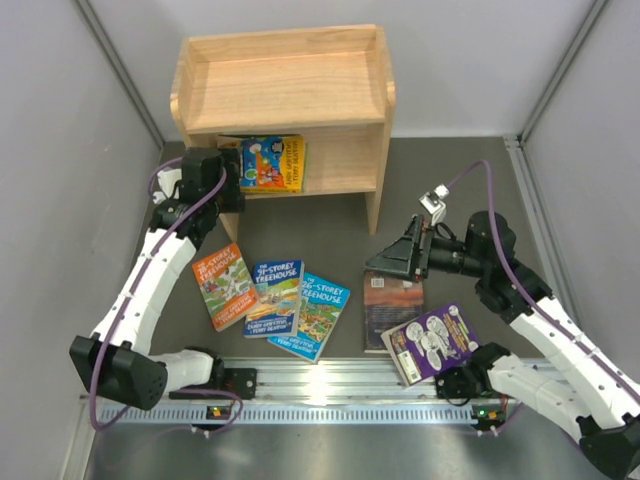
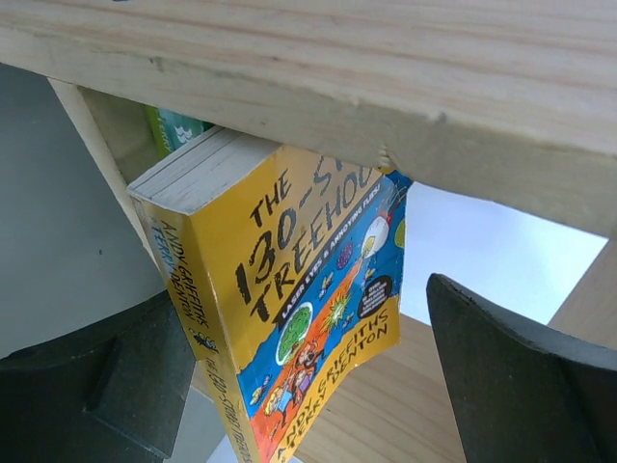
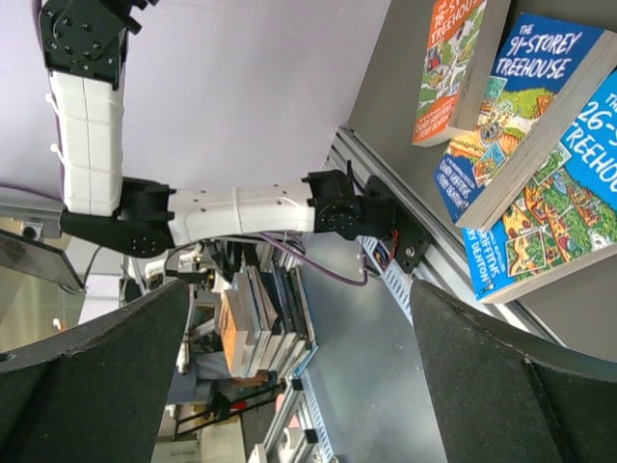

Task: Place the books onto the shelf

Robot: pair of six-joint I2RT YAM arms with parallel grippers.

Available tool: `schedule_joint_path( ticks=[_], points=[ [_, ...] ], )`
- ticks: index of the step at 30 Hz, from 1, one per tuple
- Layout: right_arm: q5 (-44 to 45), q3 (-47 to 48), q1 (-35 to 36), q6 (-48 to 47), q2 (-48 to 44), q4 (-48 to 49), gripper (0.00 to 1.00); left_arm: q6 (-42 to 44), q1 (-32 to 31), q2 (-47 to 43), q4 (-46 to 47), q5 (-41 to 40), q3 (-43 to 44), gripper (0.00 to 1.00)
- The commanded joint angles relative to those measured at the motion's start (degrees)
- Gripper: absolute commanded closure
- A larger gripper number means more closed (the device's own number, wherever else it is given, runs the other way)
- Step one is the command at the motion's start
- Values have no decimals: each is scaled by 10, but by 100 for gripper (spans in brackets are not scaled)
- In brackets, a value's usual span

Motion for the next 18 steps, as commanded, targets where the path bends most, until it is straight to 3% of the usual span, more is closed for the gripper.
schedule_joint_path(
  ticks=[1,5,9,14,18],
  points=[
    [4,-3,-9,4,6,48,5,-21,12,-17,-11,15,-2,1],
    [4,-8,-9,8,12,59,12,-22,14,-18,-4,27,0,4],
    [5,-17,-8,10,18,66,12,-28,15,-13,3,38,11,9],
    [5,-17,-9,12,27,74,13,-41,15,-1,36,40,13,22],
    [2,-13,-9,9,40,80,13,-52,16,21,51,42,34,22]
  ],
)
